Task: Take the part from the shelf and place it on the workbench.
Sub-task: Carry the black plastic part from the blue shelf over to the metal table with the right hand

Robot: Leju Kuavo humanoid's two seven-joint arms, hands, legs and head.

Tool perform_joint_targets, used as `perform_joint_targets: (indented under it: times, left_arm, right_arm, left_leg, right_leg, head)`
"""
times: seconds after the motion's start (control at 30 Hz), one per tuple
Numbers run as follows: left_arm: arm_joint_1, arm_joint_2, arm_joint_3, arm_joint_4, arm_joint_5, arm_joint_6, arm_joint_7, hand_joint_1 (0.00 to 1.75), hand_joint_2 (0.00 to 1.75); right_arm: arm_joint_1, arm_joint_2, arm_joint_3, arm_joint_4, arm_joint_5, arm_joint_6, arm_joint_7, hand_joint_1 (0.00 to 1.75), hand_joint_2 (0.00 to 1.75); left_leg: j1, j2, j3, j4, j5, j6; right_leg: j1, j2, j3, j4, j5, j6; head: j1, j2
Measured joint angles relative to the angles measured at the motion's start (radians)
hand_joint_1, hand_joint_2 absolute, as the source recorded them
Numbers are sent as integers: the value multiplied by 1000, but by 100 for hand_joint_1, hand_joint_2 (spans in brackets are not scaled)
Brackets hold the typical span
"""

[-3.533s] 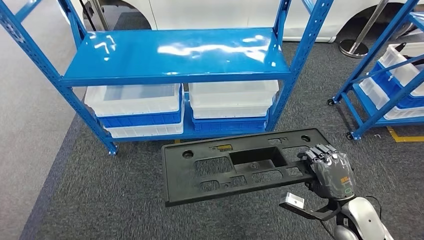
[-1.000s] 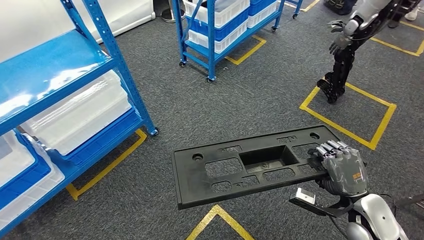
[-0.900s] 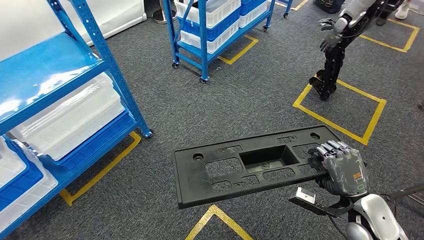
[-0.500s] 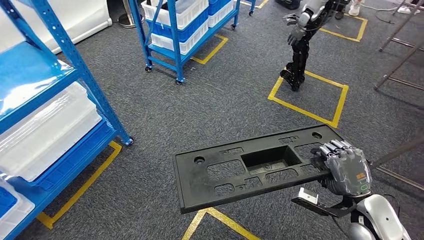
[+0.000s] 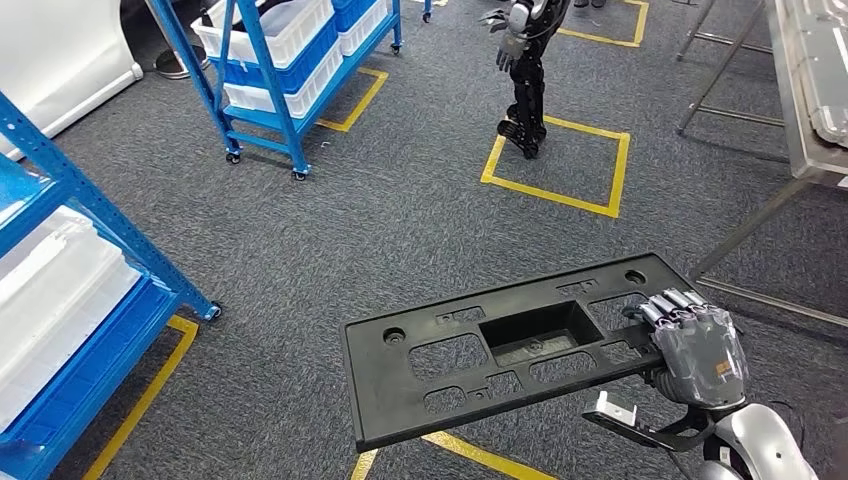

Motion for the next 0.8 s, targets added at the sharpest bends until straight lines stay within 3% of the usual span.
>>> perform_joint_targets:
  times: [0.03,0.07,0.13,0.2,0.27,0.33,0.4,0.47,0.53,0.57,0.6,0.63,0.7,0.77,0.8]
  left_arm:
    - [3,4,8,0,6,4,1,0,175]
    - [6,8,16,0,9,8,3,0,175]
    - [9,16,27,0,11,14,8,0,175]
    - [11,21,36,0,11,19,11,0,175]
    - [11,23,43,0,11,22,13,0,175]
    - [8,23,49,0,11,23,17,0,175]
    - [8,23,54,0,10,25,25,0,175]
    - [11,23,55,0,10,27,33,0,175]
    - [14,23,56,0,9,27,37,0,175]
    - [15,23,56,0,6,25,38,0,175]
    - [15,22,57,0,2,24,37,0,175]
    - [14,20,57,0,-3,22,38,0,175]
    - [12,15,56,0,-17,21,42,0,175]
    - [10,9,55,0,-31,21,50,0,175]
    - [8,7,54,0,-38,21,53,0,175]
  right_arm:
    - [15,1,-6,-5,1,-6,0,175,175]
    - [29,2,-12,-10,2,-11,0,175,175]
    - [51,5,-25,-16,2,-17,1,175,175]
    - [65,9,-38,-22,2,-23,1,175,175]
    - [75,13,-50,-27,2,-28,2,175,175]
    - [86,17,-59,-31,3,-30,2,175,175]
    - [96,21,-67,-34,6,-32,0,175,175]
    - [101,26,-69,-35,10,-35,-3,175,175]
    - [108,32,-70,-36,15,-35,-3,175,175]
    - [113,35,-70,-36,18,-35,-3,175,175]
    - [118,38,-70,-36,21,-35,-2,175,175]
    - [123,41,-70,-36,23,-35,-1,175,175]
    - [129,46,-70,-38,27,-36,1,175,175]
    - [133,52,-70,-44,34,-38,4,175,175]
    - [135,55,-70,-47,38,-39,5,175,175]
  left_leg:
    - [0,-4,-25,51,-14,-1]
    - [1,-5,-36,69,-9,-2]
    - [3,-15,-3,-12,57,0]
    - [10,-67,50,-137,113,3]
    - [12,-105,71,-188,122,7]
    - [9,-86,74,-196,127,17]
    - [9,-55,80,-210,135,31]
    - [7,-24,81,-216,140,39]
    - [2,5,79,-216,139,42]
    - [0,20,79,-215,138,42]
    - [-1,34,79,-215,137,42]
    - [-2,47,80,-214,135,41]
    - [-4,69,86,-214,130,37]
    - [-7,88,92,-214,125,30]
    - [-7,97,95,-216,124,25]
  right_leg:
    - [1,13,-1,2,0,-1]
    - [1,27,-2,4,-1,-1]
    - [0,56,-2,11,-3,0]
    - [-1,84,-7,20,-6,7]
    - [-4,110,-20,26,-3,20]
    - [-10,132,-27,23,4,35]
    - [-7,93,-40,47,-12,45]
    - [-3,24,-84,141,-68,50]
    - [-5,2,-138,259,-118,54]
    - [-6,-1,-148,284,-121,55]
    - [-6,-3,-137,271,-105,55]
    - [-5,-10,-107,219,-76,53]
    - [2,-50,-28,79,-27,42]
    - [12,-74,7,13,-14,28]
    - [16,-69,7,12,-14,22]
  head:
    - [0,0]
    - [0,0]
    - [0,0]
    - [0,0]
    - [0,0]
    - [0,0]
    - [1,0]
    - [2,0]
    - [3,0]
    - [2,0]
    - [2,0]
    - [2,0]
    - [2,0]
    - [2,0]
    - [2,0]
